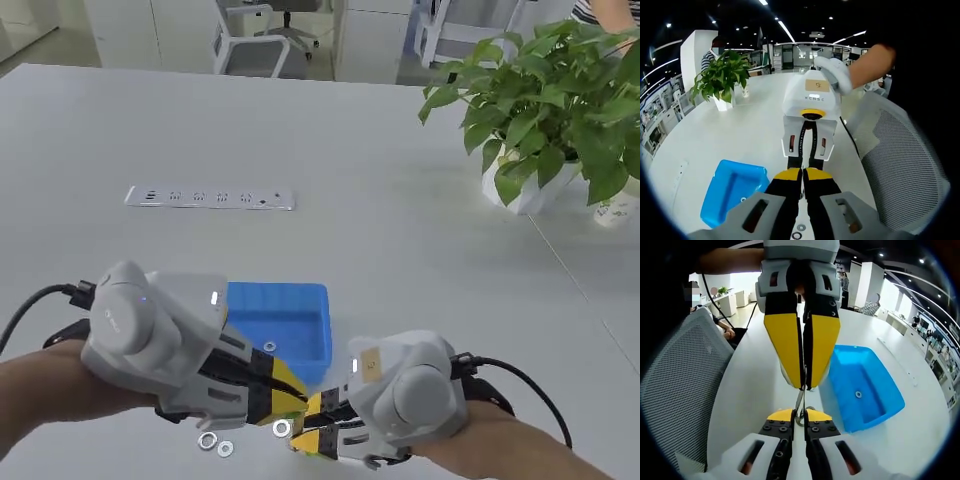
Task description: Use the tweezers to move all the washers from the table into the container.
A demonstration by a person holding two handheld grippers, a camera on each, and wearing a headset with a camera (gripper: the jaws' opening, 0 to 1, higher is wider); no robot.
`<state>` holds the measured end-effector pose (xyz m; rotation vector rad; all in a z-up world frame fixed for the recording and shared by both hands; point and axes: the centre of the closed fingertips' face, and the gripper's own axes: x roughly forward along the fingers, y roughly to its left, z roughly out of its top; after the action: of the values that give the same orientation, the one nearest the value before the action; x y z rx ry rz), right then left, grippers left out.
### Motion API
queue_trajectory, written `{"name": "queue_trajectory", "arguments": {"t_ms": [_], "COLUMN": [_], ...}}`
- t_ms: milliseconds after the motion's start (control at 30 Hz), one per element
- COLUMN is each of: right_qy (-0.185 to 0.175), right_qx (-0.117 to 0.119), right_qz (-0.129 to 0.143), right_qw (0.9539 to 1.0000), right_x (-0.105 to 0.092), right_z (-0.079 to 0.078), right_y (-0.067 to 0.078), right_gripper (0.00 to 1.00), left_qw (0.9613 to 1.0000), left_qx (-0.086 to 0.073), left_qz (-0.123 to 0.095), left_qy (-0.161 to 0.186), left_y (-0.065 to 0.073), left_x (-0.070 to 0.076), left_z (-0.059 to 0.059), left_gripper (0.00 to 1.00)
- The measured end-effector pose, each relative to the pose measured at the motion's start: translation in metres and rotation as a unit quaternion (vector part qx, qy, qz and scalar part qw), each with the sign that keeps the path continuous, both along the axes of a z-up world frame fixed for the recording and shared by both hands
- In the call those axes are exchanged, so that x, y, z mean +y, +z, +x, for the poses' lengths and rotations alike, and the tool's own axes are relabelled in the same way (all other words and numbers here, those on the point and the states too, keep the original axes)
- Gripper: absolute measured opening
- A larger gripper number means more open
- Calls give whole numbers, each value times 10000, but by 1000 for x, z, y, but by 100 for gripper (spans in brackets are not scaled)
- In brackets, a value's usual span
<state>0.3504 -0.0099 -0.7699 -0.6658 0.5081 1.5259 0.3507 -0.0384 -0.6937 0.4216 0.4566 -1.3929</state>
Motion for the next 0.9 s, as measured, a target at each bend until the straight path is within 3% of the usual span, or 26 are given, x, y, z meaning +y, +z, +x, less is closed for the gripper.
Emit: {"name": "queue_trajectory", "arguments": {"t_ms": [233,533,633,733,900], "right_qy": [-8,-37,-41,-58,-75], "right_qx": [14,9,-18,-26,-61], "right_qz": [9,35,8,27,72], "right_qw": [10000,10000,10000,10000,9999], "right_x": [2,2,0,0,-2], "right_z": [-1,-1,0,0,3], "right_y": [1,5,8,13,22], "right_gripper": [8,8,8,8,8], "left_qw": [10000,9991,9987,9984,9969], "left_qx": [0,-85,-106,-38,-87], "left_qz": [-37,-351,-395,-400,-475], "left_qy": [60,228,298,396,629], "left_y": [3,20,23,23,27], "left_x": [3,6,7,9,17], "left_z": [1,7,7,6,8], "left_gripper": [7,20,26,38,55]}}
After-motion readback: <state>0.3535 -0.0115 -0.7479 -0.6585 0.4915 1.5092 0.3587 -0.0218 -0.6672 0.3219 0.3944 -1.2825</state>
